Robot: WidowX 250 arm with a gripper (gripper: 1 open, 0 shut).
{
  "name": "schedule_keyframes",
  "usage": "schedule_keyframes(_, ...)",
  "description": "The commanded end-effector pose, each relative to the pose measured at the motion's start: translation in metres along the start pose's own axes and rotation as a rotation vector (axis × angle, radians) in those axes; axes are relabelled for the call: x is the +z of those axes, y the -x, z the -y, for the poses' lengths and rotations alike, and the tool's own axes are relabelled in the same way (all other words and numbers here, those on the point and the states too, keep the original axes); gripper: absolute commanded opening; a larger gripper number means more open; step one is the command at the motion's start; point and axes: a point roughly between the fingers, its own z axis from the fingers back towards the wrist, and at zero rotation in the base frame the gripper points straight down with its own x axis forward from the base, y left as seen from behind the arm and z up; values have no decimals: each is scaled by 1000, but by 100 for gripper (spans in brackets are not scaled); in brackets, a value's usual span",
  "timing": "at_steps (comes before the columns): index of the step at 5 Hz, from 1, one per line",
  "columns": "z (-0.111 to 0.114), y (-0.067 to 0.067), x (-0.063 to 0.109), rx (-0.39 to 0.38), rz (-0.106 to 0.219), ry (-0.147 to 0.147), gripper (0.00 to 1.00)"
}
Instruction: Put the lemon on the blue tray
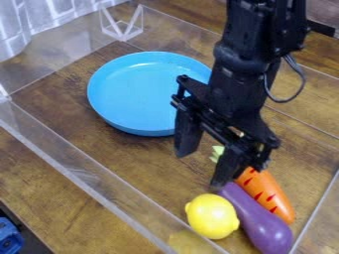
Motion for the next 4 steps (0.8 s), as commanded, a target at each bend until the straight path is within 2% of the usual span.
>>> schedule_keyframes(1,7,-5,-3,-52,44,-12,100)
schedule_keyframes(2,12,-9,-24,-92,36,-32,100)
schedule_keyframes(3,13,-10,-32,-100,33,-33,100)
schedule_keyframes(4,12,-11,-34,-98,27,-26,0)
